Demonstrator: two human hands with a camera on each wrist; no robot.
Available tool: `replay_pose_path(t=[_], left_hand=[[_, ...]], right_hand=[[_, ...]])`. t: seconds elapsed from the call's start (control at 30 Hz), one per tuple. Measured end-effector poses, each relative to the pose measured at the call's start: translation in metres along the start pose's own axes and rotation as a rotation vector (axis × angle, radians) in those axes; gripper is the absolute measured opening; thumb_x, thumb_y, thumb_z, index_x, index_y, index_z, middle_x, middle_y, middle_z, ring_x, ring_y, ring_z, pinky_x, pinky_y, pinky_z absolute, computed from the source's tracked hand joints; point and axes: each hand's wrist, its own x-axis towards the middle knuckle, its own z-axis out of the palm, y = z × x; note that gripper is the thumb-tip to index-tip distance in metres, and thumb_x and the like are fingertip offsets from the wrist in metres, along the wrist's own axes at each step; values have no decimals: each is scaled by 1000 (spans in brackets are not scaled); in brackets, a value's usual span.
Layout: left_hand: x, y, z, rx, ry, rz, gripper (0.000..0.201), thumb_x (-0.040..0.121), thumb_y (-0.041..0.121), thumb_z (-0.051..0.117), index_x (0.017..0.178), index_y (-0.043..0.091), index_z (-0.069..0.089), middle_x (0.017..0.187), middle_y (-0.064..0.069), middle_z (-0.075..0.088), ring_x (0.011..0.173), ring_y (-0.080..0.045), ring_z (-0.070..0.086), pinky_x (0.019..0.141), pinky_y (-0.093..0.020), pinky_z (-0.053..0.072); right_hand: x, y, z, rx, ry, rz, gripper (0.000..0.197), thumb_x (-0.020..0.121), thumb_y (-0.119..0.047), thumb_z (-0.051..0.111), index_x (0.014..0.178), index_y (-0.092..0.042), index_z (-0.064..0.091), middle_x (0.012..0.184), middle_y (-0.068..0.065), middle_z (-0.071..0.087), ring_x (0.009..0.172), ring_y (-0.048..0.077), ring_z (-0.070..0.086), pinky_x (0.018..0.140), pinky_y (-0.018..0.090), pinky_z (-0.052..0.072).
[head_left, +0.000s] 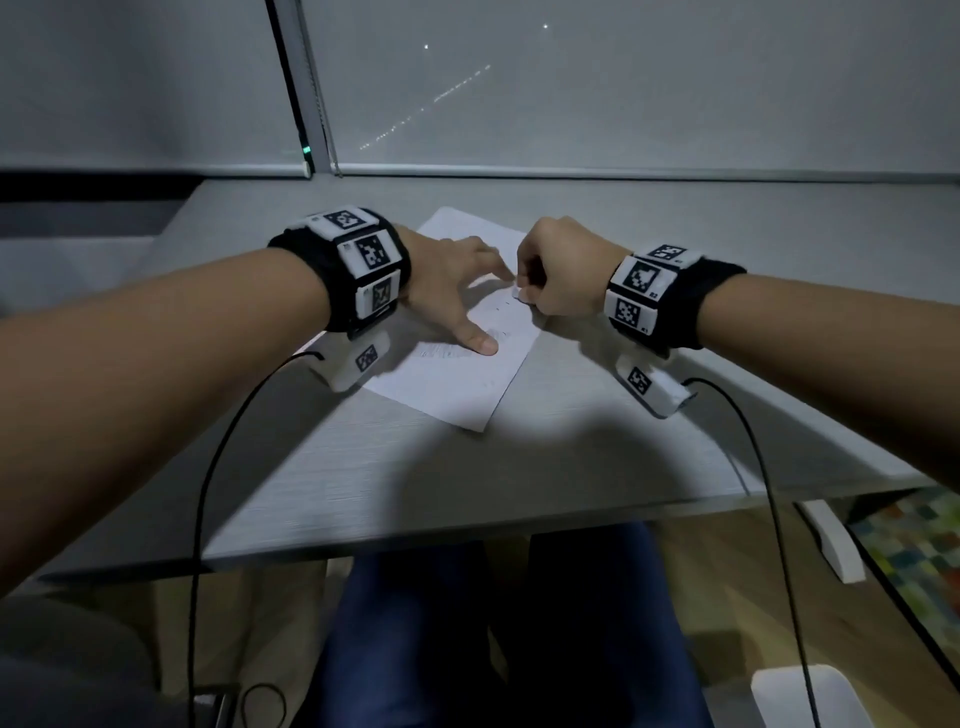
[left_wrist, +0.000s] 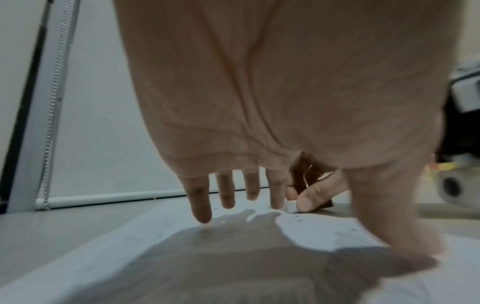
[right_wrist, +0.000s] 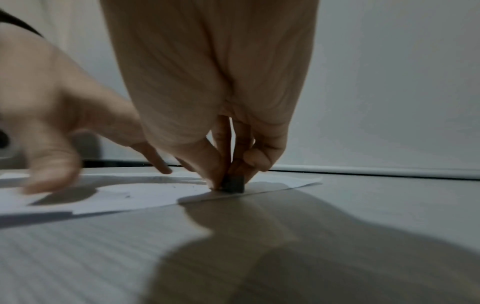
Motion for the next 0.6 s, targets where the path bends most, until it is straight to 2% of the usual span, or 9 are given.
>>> replay_pose_path(t=[0.07, 0.17, 0.27, 0.33, 0.43, 0.53, 0.6], left_hand=[[-6, -8, 4, 22, -10, 33, 125, 60, 90, 73, 164, 42, 20, 169, 13, 15, 156, -23, 21, 124, -56, 25], [-14, -12, 11, 52, -57, 12, 136, 52, 96, 71, 164, 50, 7, 171, 20, 6, 159, -20, 10, 125, -59, 18], [-9, -4, 14, 104, -30, -25, 135, 56, 99, 62, 165, 46, 2, 173, 14, 6, 158, -27, 12, 122, -63, 21], [-5, 1, 13, 114, -27, -38, 138, 52, 102, 59, 165, 47, 1, 173, 12, 7, 157, -29, 14, 121, -64, 23], [-4, 6, 9, 119, -44, -69, 140, 54, 97, 66, 166, 45, 0, 174, 9, 6, 158, -29, 13, 122, -61, 22], [-5, 10, 6, 124, -56, -80, 140, 52, 94, 71, 165, 47, 3, 173, 7, 9, 157, -31, 18, 119, -60, 25], [-5, 11, 5, 111, -69, -80, 138, 49, 93, 73, 163, 46, 10, 170, 4, 16, 155, -32, 24, 116, -59, 30]], right_hand=[[1, 4, 0, -3, 10, 7, 12, 91, -16, 75, 80, -10, 74, 75, 4, 74, 76, 25, 72, 71, 29, 56], [4, 5, -1, -1, 9, 1, 11, 90, -14, 74, 80, -10, 73, 77, 4, 73, 79, 27, 73, 76, 34, 62], [1, -2, -2, 16, -10, -48, 9, 89, -20, 77, 83, -13, 76, 79, 2, 73, 77, 22, 70, 73, 29, 58], [-3, -6, -1, 35, -4, -80, 8, 87, -20, 77, 83, -13, 78, 78, 1, 74, 75, 20, 69, 73, 28, 56], [-5, -5, 2, 23, 2, -59, 7, 88, -16, 75, 82, -13, 77, 78, 0, 75, 75, 19, 71, 77, 34, 63], [-6, -8, 4, 4, -22, -84, 8, 86, -15, 74, 78, -15, 73, 76, -2, 74, 72, 19, 72, 76, 39, 65], [-9, -13, 3, 8, -59, -120, 7, 85, -17, 73, 79, -16, 74, 76, -3, 75, 73, 17, 72, 76, 38, 65]])
